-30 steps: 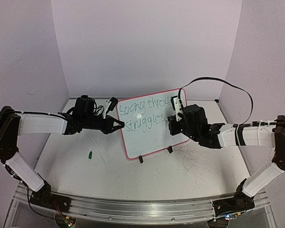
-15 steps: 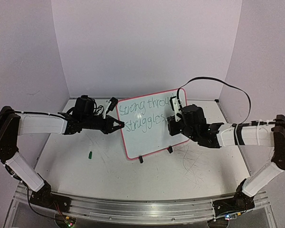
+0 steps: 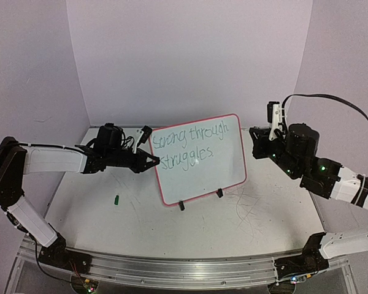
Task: Write a sentence on the whiteboard
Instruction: Pick up the pen cap from the center of the board.
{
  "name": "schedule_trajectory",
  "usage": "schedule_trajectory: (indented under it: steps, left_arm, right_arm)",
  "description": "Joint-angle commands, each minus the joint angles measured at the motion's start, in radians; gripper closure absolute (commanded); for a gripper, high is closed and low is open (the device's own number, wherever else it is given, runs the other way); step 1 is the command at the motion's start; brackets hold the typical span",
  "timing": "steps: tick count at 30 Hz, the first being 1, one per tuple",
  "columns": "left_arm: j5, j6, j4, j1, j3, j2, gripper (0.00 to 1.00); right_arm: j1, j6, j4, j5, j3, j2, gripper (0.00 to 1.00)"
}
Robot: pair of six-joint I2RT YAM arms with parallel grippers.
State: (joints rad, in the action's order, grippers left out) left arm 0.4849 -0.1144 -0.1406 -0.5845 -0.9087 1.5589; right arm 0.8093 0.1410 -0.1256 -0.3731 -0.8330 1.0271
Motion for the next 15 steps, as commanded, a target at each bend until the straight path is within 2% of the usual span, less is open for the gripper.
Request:
schedule_trajectory:
  steps: [1,6,13,15]
  left_arm:
    - [-0.236,0.085,0.073,0.020,-0.008,-0.011,0.81]
    - [-0.238,0.072,0.081,0.016,-0.004,-0.068,0.59]
    - [-0.264,-0.026,0.148,-0.011,0.062,-0.266,0.46]
    - [-0.284,-0.112,0.177,-0.013,0.105,-0.339,0.31]
  right_arm:
    - [0.003,-0.030,0.061,-0.068,-0.014,-0.029,1.00]
    - [0.003,-0.042,0.054,-0.071,-0.021,-0.045,1.00]
    - [0.003,-0.049,0.017,-0.038,0.001,-0.041,1.00]
    - [0.003,-0.055,0.012,-0.026,0.001,-0.019,1.00]
